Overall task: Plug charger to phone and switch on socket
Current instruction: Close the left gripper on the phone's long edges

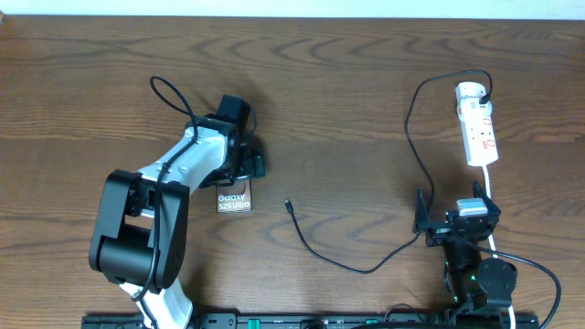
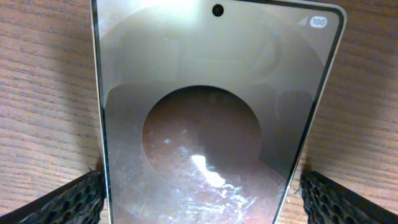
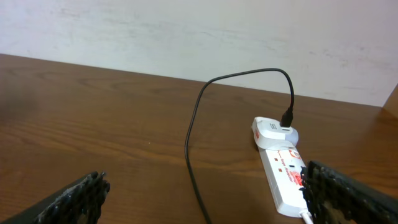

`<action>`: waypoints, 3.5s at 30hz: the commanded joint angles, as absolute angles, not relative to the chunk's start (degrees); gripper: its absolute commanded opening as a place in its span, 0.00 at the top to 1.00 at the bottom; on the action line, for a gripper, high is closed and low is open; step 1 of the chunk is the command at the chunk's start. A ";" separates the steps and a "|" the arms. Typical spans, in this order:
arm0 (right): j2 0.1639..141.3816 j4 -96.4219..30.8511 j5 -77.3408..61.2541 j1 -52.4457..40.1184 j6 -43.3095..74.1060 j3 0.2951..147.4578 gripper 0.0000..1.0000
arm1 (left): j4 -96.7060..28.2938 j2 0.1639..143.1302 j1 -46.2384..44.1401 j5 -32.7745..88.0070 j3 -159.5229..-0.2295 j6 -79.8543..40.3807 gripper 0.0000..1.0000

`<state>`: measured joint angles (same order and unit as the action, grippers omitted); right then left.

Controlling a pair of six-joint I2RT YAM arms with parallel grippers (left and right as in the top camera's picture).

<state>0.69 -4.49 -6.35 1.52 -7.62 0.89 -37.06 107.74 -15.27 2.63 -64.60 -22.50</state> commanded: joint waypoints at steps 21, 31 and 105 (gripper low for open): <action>0.38 -4.47 -5.96 1.08 -7.79 0.62 0.01 | -37.67 108.71 -15.20 3.86 -63.18 -22.98 0.02; 0.38 -4.47 -5.96 1.08 -7.77 0.62 0.01 | -38.44 108.71 -15.20 3.84 -63.18 -22.55 0.02; 0.38 -4.47 -5.96 1.08 -7.79 0.62 0.01 | -38.24 108.73 -15.20 3.86 -63.11 -16.51 0.18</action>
<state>0.69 -4.49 -6.37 1.52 -7.62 0.89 -38.37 107.74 -15.22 3.51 -64.60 -15.46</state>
